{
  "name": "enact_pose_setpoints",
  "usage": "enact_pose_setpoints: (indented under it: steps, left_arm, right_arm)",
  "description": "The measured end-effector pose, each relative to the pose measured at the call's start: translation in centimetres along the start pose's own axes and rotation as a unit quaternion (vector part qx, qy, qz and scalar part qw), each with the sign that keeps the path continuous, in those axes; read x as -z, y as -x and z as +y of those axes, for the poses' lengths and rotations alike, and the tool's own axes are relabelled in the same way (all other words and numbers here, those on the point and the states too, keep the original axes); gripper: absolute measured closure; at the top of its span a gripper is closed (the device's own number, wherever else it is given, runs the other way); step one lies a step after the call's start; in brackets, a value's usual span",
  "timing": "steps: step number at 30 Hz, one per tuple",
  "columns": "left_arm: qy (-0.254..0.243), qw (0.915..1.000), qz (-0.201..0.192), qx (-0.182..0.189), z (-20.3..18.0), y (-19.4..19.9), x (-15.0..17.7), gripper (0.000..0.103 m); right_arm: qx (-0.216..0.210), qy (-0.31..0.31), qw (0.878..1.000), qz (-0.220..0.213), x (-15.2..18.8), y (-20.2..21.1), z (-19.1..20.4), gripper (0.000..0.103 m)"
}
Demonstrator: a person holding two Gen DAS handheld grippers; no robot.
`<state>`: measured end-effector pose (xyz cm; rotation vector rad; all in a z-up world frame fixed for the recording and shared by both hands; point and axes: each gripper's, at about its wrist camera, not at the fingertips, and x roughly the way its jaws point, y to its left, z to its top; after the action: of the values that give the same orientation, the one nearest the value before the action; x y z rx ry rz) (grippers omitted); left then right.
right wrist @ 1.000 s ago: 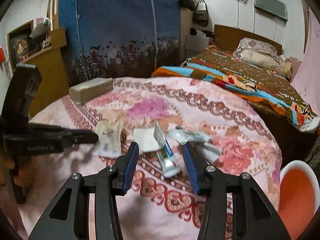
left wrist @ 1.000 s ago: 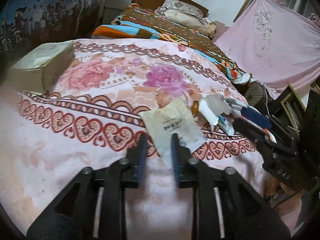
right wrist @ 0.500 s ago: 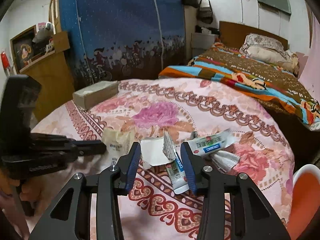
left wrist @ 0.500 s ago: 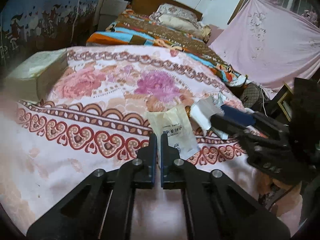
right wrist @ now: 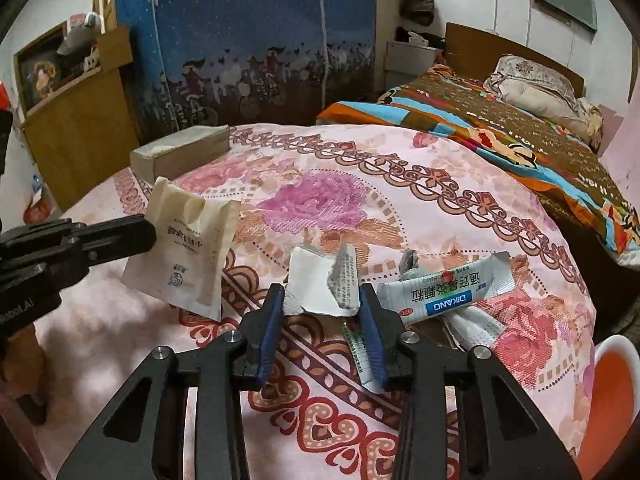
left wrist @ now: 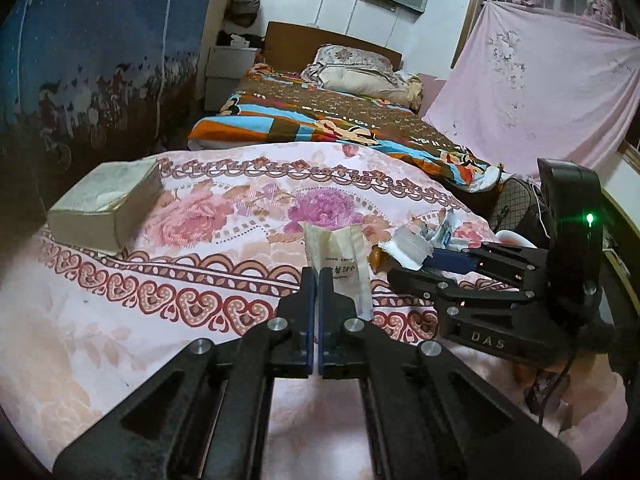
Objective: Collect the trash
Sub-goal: 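Grasp the white paper sachet with the left tool while the right tool grasps a white paper scrap, then carry the sachet and paper scrap over the orange basin with both tools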
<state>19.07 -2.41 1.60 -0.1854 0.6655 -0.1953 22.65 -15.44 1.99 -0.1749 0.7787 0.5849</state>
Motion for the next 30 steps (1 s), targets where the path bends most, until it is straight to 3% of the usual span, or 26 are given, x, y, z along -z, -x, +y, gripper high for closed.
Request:
enact_pose_setpoints:
  steps: [12, 21, 30]
  left_arm:
    - [-0.018, 0.9994, -0.023, -0.02, -0.7, 0.8, 0.0, 0.103]
    - [-0.048, 0.9954, -0.077, -0.031, -2.5, 2.8, -0.3, 0.103]
    - [-0.054, 0.9875, -0.148, -0.005, -5.6, 4.6, -1.5, 0.103]
  right_arm:
    - [-0.019, -0.037, 0.999, -0.03, 0.0, 1.1, -1.2, 0.079]
    - [-0.008, -0.033, 0.992, -0.122, 0.4, 4.6, -1.1, 0.081]
    - [0.023, -0.06, 0.96, -0.272, 2.1, 10.3, -2.1, 0.081]
